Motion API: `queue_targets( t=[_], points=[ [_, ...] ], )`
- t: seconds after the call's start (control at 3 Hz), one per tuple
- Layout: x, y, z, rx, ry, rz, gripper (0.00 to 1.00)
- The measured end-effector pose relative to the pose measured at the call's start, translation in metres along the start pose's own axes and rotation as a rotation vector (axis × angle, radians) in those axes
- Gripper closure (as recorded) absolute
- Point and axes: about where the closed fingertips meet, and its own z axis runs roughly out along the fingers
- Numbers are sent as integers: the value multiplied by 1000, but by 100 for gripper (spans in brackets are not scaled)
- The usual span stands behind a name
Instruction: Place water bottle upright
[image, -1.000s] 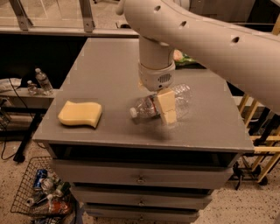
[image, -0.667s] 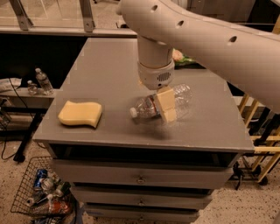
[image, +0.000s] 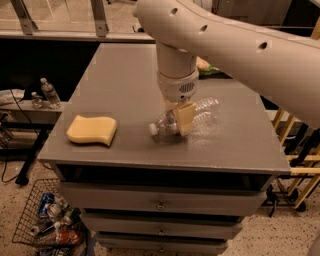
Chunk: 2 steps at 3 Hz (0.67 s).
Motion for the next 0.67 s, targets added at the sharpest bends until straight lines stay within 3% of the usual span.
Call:
queue_targets(
  t=[0.33, 0.67],
  points=[
    [1, 0, -1, 4, -6, -8, 65],
    [7, 2, -13, 44, -72, -10, 88]
  ],
)
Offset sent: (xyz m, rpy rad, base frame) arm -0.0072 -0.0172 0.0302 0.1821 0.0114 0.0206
